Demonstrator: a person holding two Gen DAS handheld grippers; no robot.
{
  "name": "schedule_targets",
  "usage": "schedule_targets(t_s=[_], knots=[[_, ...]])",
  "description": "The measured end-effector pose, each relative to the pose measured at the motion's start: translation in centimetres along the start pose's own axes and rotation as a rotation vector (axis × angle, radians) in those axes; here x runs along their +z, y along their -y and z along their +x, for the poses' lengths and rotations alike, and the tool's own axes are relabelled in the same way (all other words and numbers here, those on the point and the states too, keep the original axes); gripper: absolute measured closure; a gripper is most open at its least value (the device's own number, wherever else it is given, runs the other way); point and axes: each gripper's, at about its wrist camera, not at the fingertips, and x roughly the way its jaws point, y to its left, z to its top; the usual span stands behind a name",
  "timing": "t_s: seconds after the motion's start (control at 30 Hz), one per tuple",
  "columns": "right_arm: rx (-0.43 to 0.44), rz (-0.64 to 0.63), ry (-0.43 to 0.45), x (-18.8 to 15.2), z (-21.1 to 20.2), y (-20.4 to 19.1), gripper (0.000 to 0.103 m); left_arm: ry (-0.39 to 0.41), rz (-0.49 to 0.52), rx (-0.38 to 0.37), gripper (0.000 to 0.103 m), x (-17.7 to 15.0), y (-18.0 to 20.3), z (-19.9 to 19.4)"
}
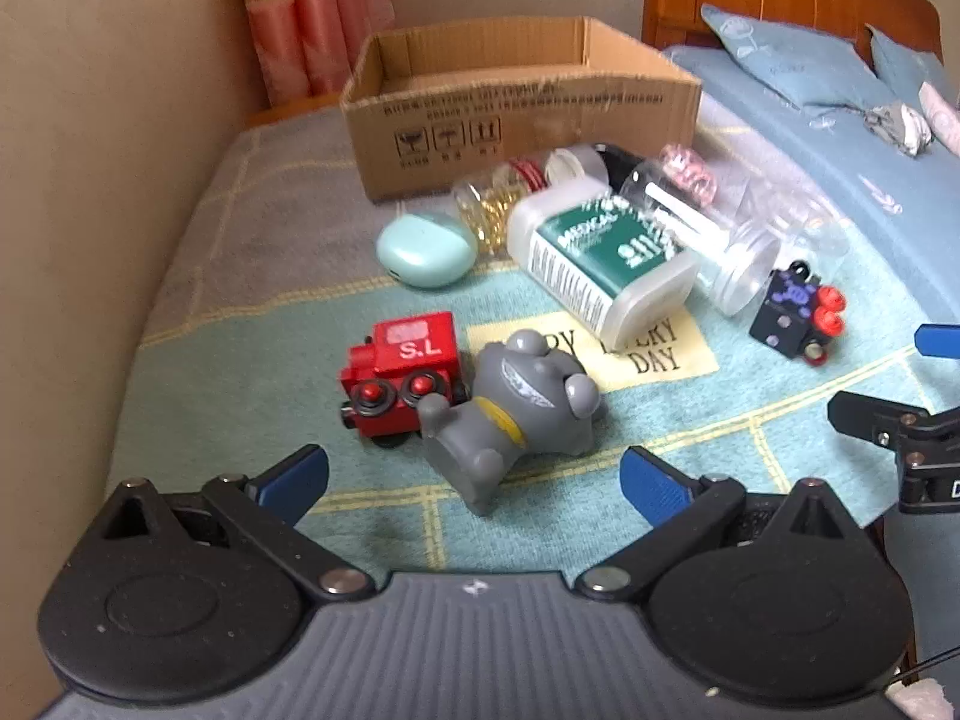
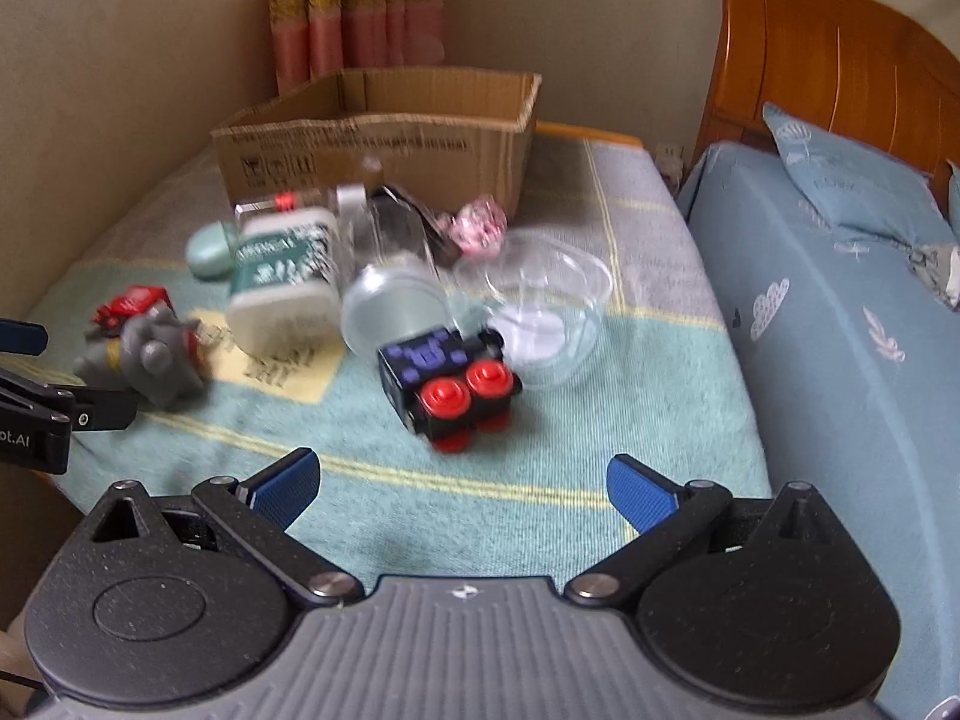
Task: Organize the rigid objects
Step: 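Move left tool to the grey cat figurine while right tool approaches the black block toy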
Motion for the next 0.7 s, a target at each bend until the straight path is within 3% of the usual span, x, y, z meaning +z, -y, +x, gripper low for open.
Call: schedule_targets(t_s=[0.33,0.5,0.7], knots=[[0.062,-0.017,0.006,0.6,2.2,0.7,0.0,-0.044,-0.024,0.002,0.001,0.3,-0.7,2.2],[0.076,-0.023,-0.005,0.9,2.9,0.7,0.0,-0.071,-0.063,-0.039,0.001,0.1,-2.3,2.3],[0.094,-0.041,-0.01,0.7,3.0,0.2,0.0,-0.085,-0.072,-0.012,0.0,-0.9,-3.8,1.6]])
